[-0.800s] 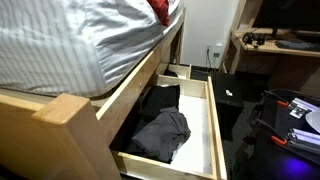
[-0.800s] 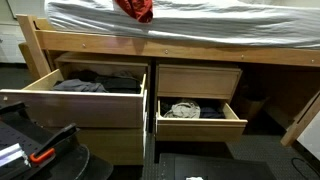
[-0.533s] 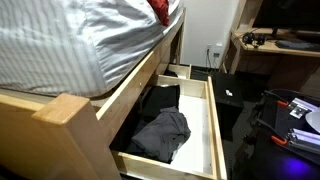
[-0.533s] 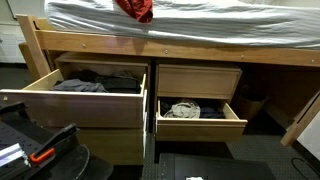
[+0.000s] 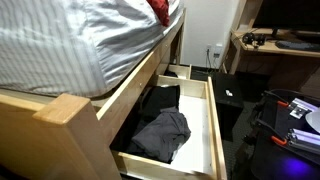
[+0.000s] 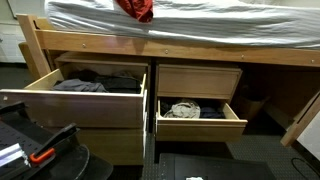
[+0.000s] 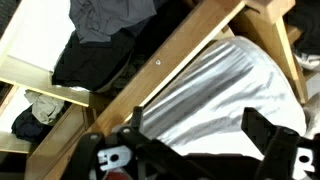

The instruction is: Put the object on top of the bed into the top left drawer

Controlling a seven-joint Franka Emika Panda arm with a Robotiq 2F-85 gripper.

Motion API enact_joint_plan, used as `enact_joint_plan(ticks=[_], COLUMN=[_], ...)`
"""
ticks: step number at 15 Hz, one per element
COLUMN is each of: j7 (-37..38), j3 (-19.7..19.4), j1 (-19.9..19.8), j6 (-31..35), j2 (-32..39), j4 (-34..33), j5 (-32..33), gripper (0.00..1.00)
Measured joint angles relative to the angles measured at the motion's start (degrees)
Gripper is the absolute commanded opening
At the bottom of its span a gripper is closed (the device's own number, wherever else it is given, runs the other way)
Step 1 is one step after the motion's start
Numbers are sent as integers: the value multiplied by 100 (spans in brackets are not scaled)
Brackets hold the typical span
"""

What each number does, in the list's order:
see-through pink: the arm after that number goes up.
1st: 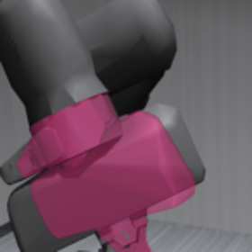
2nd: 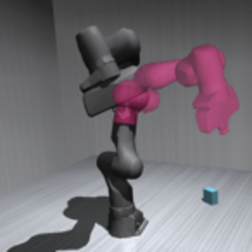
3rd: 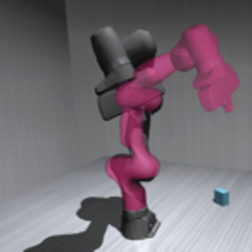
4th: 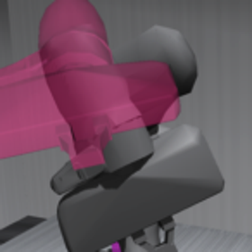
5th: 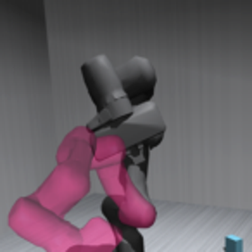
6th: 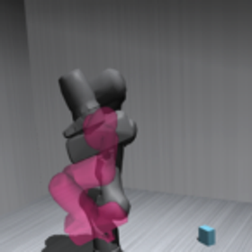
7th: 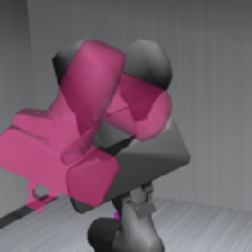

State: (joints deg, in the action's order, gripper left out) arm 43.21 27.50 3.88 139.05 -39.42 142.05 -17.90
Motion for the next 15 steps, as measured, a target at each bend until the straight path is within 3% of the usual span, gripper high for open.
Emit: enact_joint_plan(ticks=[5, 8, 11, 15], j7=[2333, 3028, 3148, 3367], j3=[933, 1254, 1355, 569], j1=[-1317, -1667, -1710, -883], j6=[323, 274, 259, 137], j2=[1438, 2420, 3088, 3044], j4=[-1467, -2447, -3044, -3018], j5=[1483, 1558, 1559, 1911], gripper=[100, 100, 100, 100])
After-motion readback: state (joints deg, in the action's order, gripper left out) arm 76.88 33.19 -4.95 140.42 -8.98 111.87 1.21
